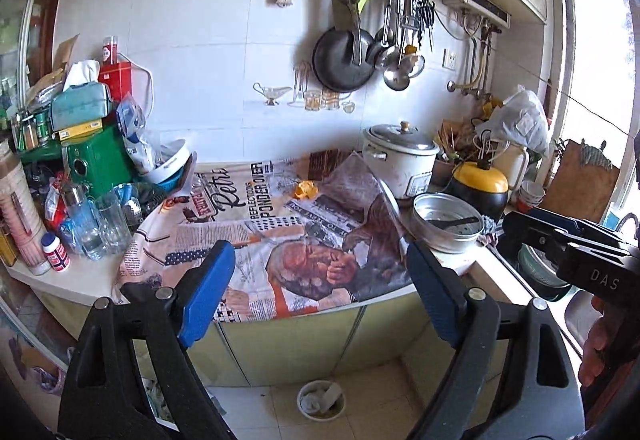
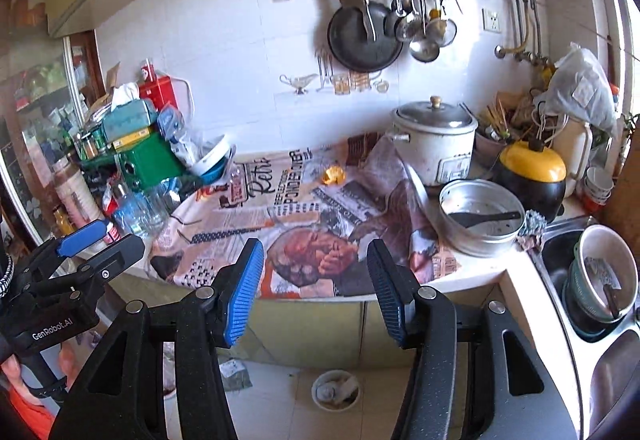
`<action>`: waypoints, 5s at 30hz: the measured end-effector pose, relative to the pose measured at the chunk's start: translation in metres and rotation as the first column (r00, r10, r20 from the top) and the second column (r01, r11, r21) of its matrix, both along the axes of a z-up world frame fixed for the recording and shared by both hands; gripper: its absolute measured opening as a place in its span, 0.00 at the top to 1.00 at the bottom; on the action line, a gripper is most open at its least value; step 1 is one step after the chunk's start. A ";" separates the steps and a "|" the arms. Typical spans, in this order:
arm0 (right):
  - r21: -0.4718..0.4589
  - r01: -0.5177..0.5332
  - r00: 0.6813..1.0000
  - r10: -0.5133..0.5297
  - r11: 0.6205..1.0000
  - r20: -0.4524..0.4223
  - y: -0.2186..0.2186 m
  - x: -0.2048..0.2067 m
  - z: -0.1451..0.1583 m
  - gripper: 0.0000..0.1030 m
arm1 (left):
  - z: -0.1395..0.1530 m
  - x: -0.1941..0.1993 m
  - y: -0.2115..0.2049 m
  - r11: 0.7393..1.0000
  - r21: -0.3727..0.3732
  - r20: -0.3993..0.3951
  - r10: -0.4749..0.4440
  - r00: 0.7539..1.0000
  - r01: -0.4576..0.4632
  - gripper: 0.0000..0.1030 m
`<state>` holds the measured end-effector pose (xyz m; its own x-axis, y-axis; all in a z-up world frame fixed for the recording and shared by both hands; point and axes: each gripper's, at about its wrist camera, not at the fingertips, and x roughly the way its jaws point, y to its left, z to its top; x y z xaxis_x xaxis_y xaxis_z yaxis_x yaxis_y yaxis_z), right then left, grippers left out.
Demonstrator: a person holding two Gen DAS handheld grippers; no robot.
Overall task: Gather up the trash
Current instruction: 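Raise both grippers back up to the counter, then grasp the orange peel with the right gripper while the left grasps the clear plastic cup, then lift the orange peel and clear cup and carry both down toward the floor bin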
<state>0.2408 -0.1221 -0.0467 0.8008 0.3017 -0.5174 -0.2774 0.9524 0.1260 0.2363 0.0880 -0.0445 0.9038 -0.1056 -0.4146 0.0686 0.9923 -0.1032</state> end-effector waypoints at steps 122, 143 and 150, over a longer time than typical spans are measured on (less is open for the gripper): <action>0.100 -0.178 0.962 0.195 0.979 -0.192 -0.009 0.380 -0.065 0.83 | -0.047 0.358 0.023 0.978 -0.011 -0.118 0.207 0.971 -0.209 0.97; 0.136 -0.181 0.960 0.205 0.974 -0.189 -0.020 0.195 -0.056 0.83 | -0.047 0.165 -0.011 0.992 -0.018 -0.117 0.118 0.986 -0.121 0.97; 0.129 -0.169 0.960 0.193 0.977 -0.204 0.007 0.123 -0.068 0.83 | -0.057 0.083 0.003 0.995 0.001 -0.140 0.098 0.985 -0.099 0.97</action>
